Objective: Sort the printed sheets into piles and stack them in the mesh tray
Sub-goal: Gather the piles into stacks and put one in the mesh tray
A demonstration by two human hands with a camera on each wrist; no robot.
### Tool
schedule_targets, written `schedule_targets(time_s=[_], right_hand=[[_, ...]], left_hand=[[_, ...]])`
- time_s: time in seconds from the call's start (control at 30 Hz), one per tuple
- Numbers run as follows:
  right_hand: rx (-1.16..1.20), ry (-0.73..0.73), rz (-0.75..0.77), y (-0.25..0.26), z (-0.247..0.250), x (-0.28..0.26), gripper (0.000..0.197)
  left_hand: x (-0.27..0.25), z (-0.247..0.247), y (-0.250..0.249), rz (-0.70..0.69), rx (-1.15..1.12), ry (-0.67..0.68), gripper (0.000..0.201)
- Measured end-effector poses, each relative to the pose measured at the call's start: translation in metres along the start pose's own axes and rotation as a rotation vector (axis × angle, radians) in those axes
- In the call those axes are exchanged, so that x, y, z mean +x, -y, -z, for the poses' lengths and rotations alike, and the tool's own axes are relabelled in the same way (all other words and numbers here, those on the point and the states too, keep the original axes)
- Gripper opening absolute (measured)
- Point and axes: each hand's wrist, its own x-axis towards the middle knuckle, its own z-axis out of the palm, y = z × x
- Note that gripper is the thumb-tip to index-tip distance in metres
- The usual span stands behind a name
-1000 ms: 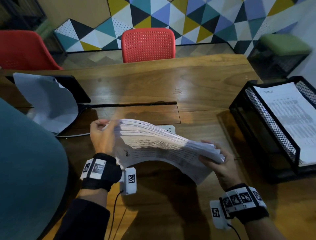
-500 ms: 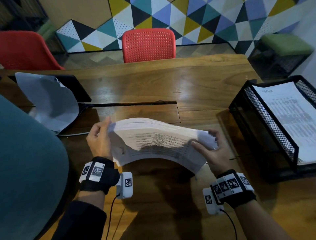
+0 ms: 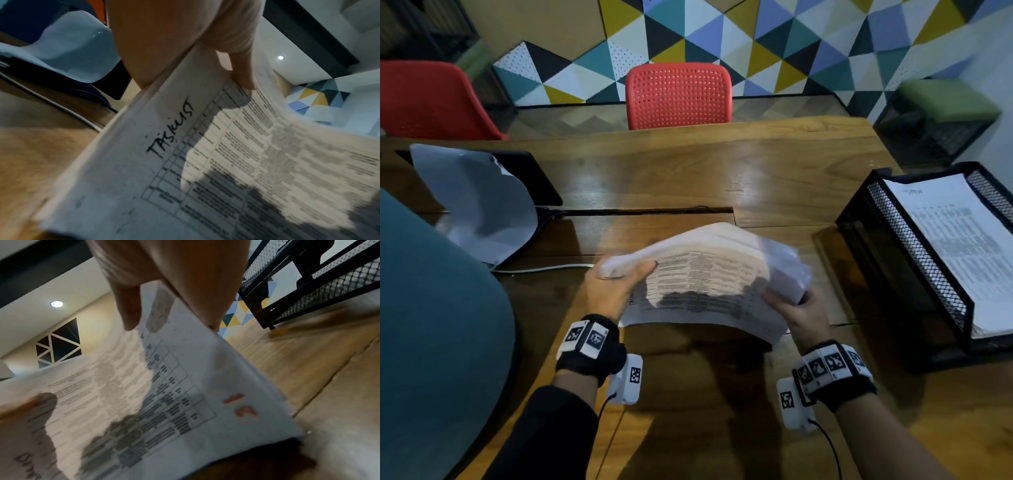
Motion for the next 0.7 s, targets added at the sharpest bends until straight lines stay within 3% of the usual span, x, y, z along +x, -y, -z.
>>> schedule_targets(time_s=[0.07,0.1,0.23,0.3,0.37,0.43,0.53,0.6,0.7], right_hand=[[0.052,-0.001,-0.017,0.003,-0.005,0.002,0.019],[0.078,-0.005,0.002,0.006,-0.006,0.003,0.015],[0.02,0.003,0.215,0.02,0.014,0.006,0.031],[0.015,0.029,0.171,0.013,0.03,0.009,0.045],[-0.038,0.078,0.091,0.005,0.036,0.009,0.056],[-0.086,0.073,0.044,0.0,0.032,0.011,0.055],[-0.048,-0.012,0.017,0.002,0.023,0.015,0.043],[-0.043,-0.045,0.003,0.006,0.023,0.015,0.04],[-0.084,-0.033,0.031,0.003,0.04,0.015,0.031]], left_hand=[[-0.001,-0.007,-0.003,0.01,-0.038,0.027,0.029],[0.0,-0.007,-0.005,0.007,-0.071,0.02,0.032],[0.004,0.015,-0.014,-0.136,-0.128,0.019,0.029],[0.005,0.027,-0.012,-0.165,-0.109,0.095,0.039],[0.005,0.026,-0.005,-0.108,-0.048,0.186,0.048],[0.003,0.013,0.0,-0.092,0.045,0.195,0.037],[0.002,-0.005,-0.007,-0.079,-0.017,0.16,0.022],[0.002,-0.002,-0.011,-0.127,-0.049,0.133,0.034],[0.009,0.02,-0.003,-0.166,-0.056,0.23,0.083]])
